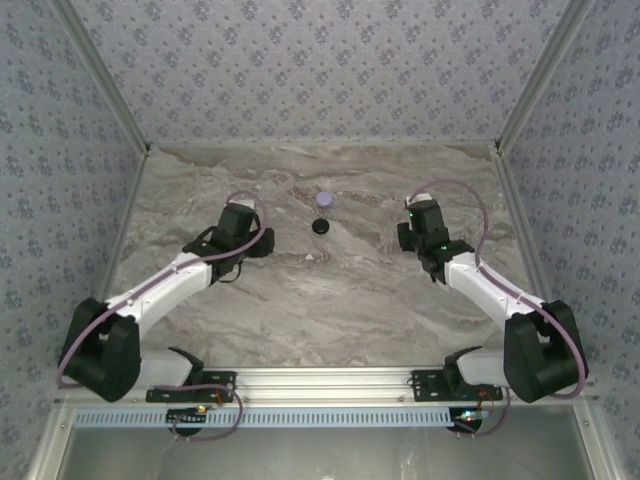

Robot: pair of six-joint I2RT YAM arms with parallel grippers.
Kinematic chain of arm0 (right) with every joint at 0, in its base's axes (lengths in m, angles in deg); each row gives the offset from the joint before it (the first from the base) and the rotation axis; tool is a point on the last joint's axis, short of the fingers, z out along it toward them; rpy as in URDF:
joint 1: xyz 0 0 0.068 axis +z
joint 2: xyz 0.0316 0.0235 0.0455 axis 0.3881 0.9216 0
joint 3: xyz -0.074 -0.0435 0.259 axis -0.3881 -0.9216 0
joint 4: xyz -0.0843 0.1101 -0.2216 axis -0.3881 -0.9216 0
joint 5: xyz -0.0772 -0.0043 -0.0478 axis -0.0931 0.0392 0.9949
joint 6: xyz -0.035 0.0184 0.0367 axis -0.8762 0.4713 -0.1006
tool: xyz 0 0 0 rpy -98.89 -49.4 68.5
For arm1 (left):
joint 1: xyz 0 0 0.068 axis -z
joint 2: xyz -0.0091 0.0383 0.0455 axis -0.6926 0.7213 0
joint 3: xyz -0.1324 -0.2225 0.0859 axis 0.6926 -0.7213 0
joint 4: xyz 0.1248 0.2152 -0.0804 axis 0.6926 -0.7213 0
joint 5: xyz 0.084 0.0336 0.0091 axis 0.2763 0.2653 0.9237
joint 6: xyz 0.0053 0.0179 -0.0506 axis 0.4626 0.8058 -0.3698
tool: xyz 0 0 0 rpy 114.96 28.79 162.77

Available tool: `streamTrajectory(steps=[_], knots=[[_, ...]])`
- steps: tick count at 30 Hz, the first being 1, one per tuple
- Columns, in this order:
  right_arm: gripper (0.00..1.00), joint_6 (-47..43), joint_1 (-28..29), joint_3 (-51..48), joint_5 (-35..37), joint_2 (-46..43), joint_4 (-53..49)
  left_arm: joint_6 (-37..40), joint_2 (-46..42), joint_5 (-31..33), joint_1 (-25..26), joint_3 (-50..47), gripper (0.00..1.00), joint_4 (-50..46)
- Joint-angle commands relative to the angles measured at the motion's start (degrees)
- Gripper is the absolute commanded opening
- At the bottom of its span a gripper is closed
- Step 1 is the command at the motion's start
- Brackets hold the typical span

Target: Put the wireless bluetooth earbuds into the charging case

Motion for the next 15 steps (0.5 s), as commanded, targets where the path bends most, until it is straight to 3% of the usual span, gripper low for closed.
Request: streamTrajectory(steps=[1,6,9,15], knots=[[0.49,-1.7,-2.6,-3.0,3.9,-0.6,8.7,5.6,-2.8,10.3,-3.0,-1.6,0.74,0.5],[0.58,-0.9,-6.8,-6.5,3.9,-0.9,14.0,10.4,-5.1,12.2,-8.6,-7.0,0.76,9.7],[0.65,-2.1,-8.0,-7.5,5.1,-0.7,16.8,13.1,-5.7,14.0,-11.0,-10.8,0.83,16.6],[0.68,-0.3,-12.2,-9.3,4.6,0.4,18.5,15.1,-5.3,12.9,-16.8,-14.0,0.9,22.1]])
